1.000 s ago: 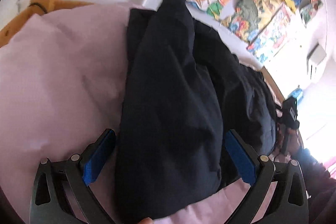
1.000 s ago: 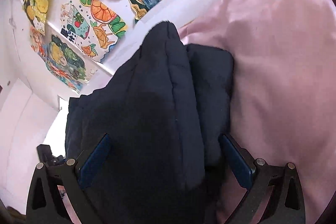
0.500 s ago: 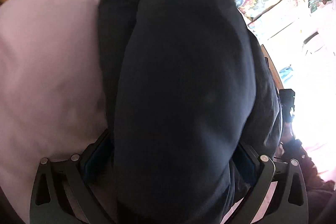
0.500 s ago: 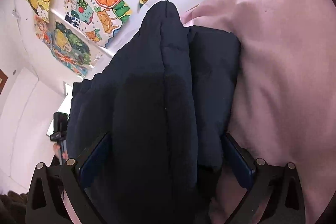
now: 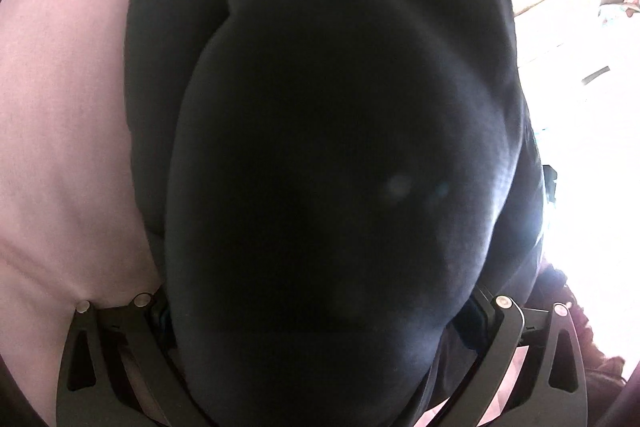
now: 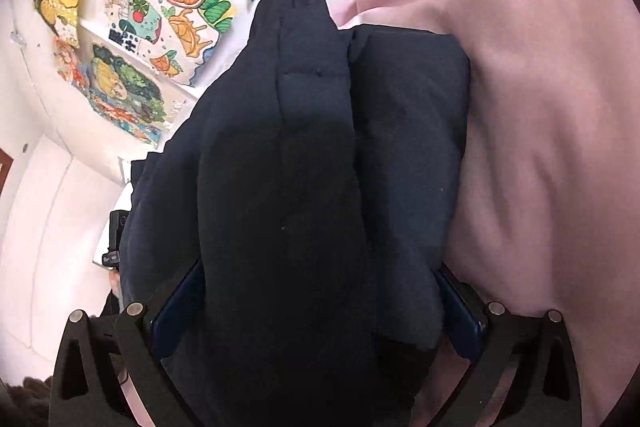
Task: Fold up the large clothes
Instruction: 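Grasp the narrow jacket bundle with both tools and fold it over, then hold the folded bundle end with both tools and press it flat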
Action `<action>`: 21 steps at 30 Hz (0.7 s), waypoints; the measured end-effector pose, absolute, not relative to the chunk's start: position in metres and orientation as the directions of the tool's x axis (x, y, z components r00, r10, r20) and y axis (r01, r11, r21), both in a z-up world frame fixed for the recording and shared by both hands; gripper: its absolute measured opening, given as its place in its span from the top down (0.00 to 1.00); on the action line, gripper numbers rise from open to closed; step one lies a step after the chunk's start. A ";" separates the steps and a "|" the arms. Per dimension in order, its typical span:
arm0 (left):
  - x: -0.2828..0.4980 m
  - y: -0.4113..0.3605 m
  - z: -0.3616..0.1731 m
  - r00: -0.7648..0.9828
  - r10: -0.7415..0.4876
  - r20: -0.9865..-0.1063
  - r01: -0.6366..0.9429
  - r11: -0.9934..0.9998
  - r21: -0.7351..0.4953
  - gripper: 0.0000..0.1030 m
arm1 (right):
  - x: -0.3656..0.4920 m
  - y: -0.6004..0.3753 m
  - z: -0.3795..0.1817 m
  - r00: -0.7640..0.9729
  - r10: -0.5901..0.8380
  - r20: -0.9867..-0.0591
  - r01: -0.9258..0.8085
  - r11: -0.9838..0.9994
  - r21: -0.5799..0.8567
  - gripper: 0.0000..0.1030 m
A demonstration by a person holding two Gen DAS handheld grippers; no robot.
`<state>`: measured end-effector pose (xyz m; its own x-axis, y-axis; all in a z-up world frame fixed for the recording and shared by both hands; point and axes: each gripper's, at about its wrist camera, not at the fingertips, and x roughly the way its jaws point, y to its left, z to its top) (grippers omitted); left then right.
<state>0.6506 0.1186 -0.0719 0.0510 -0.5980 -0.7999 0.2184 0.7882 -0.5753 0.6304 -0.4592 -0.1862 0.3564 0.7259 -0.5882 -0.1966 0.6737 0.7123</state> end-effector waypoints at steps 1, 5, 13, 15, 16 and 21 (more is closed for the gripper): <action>0.647 0.119 -0.070 0.065 -0.587 -0.807 0.222 0.797 -0.562 0.02 | 0.630 -0.457 -0.185 0.356 0.718 -0.598 -0.200 0.683 0.702 0.00; 0.634 0.126 -0.060 0.126 -0.562 -0.817 0.224 0.819 -0.528 0.20 | 0.625 -0.454 -0.180 0.375 0.699 -0.609 -0.204 0.703 0.682 0.08; 0.608 0.130 -0.033 0.199 -0.456 -0.867 0.200 0.885 -0.420 0.69 | 0.607 -0.445 -0.161 0.451 0.634 -0.629 -0.209 0.760 0.616 0.56; 0.600 0.126 -0.022 0.209 -0.419 -0.884 0.201 0.903 -0.380 0.77 | 0.601 -0.443 -0.155 0.468 0.625 -0.624 -0.204 0.764 0.612 0.64; 0.597 0.125 -0.015 0.211 -0.405 -0.889 0.203 0.908 -0.366 0.80 | 0.597 -0.442 -0.149 0.472 0.616 -0.630 -0.206 0.773 0.600 0.68; 0.563 0.116 0.030 0.223 -0.353 -0.909 0.245 0.922 -0.298 0.83 | 0.569 -0.430 -0.106 0.474 0.558 -0.681 -0.223 0.825 0.520 0.76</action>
